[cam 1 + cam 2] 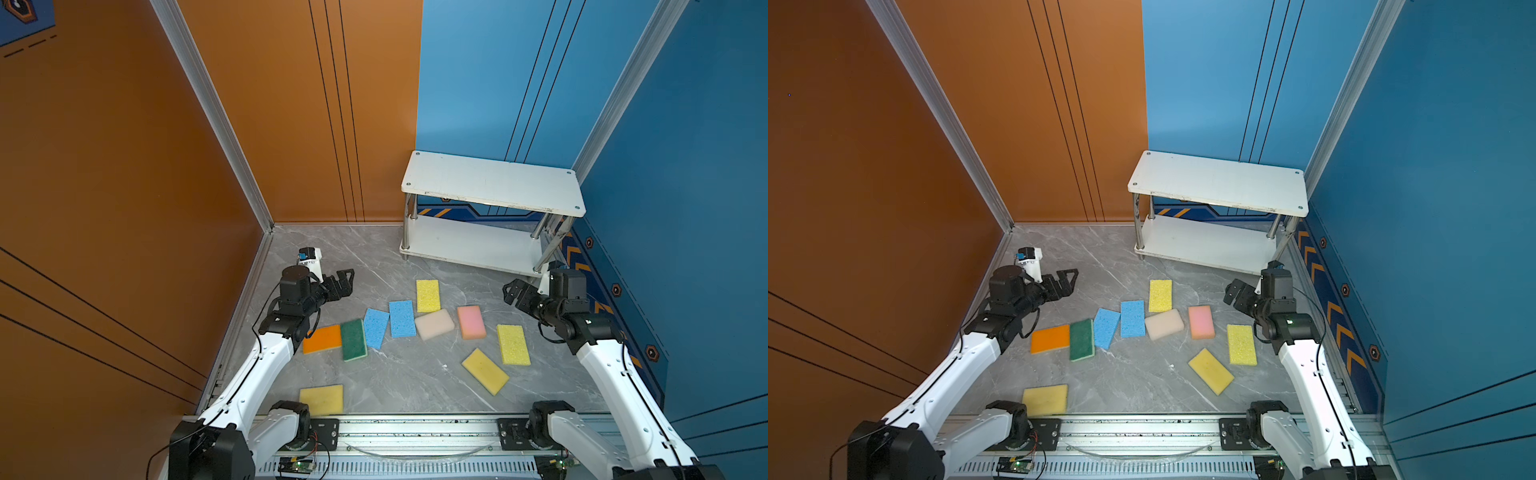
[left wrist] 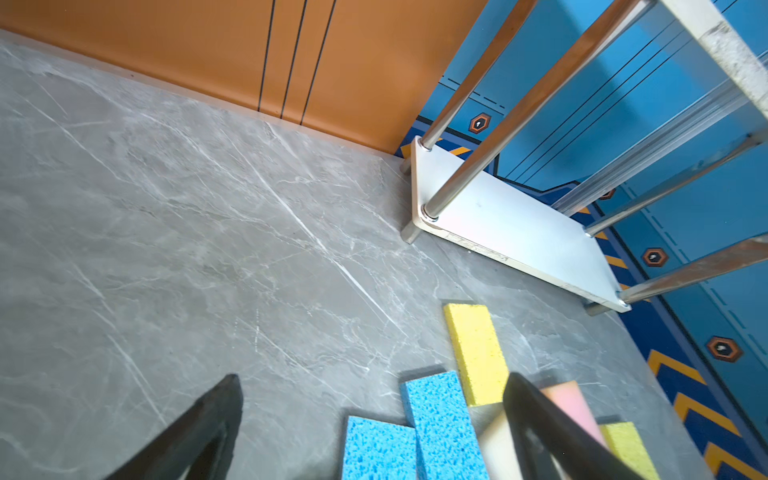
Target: Place and organize the cleaning sponges onto the shelf
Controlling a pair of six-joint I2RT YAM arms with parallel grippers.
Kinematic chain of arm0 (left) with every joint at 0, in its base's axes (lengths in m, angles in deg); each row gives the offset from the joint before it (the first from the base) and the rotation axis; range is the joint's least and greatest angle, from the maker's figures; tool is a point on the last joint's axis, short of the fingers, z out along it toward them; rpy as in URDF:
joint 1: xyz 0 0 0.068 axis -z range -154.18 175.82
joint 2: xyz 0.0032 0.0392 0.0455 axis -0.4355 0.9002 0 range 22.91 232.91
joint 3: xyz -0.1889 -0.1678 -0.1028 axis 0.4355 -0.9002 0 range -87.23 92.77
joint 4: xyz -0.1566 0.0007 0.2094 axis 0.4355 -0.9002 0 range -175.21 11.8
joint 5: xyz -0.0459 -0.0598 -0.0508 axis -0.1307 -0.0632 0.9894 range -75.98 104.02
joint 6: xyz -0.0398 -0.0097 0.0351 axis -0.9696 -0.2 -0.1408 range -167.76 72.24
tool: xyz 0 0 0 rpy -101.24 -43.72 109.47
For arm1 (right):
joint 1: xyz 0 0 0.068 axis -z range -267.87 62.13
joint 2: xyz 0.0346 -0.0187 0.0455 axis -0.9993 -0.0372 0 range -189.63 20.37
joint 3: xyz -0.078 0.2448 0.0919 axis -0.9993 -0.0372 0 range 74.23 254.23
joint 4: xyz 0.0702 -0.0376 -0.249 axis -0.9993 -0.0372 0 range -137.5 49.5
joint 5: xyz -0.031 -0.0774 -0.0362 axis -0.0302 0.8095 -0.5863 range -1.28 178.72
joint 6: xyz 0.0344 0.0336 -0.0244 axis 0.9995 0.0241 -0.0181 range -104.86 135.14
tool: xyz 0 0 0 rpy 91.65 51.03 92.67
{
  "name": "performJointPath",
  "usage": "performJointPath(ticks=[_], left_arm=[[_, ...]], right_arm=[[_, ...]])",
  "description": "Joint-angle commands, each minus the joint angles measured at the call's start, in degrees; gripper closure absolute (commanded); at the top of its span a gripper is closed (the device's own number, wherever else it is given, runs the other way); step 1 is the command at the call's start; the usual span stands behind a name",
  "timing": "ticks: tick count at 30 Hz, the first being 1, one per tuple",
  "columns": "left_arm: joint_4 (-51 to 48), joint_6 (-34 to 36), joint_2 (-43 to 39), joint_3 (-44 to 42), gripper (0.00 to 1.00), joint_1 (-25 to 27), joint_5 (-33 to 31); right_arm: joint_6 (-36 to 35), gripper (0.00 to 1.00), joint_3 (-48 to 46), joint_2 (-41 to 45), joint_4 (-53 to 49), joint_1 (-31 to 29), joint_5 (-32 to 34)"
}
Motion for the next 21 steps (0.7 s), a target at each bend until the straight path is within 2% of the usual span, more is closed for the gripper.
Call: performJointPath(ticks=[1, 7, 11, 15, 19, 21], left_arm=[[-2.02, -5.76, -1.95, 1.52, 0.02, 0.53, 4.37], [-1.81, -11.82, -0.07, 3.99, 0.02, 1.58, 8.24], [-1.24, -10.46, 3.3, 7.28, 0.02, 5.47, 8.41], [-1.16, -7.16, 9.25, 12.51, 0.02, 10.5, 7.26], [-0.62, -6.64, 16.08, 17.85, 0.02, 13.72, 7.09], [0.37, -5.58, 18.62, 21.24, 0.02, 15.26, 6.3]], right_arm=[[2.26, 0.0, 5.02, 2.86, -8.16, -1.46, -4.46], [1.22, 0.0, 12.64, 5.36, -14.41, -2.62, -6.12], [-0.39, 0.0, 17.12, 4.67, -16.19, -2.21, -4.77], [-0.66, 0.0, 20.28, 1.13, -16.73, 1.8, -6.64], [0.63, 0.0, 23.12, -0.62, -16.51, 9.94, -14.08], [0.19, 0.0, 25.78, -1.01, -17.0, 11.55, -13.59]])
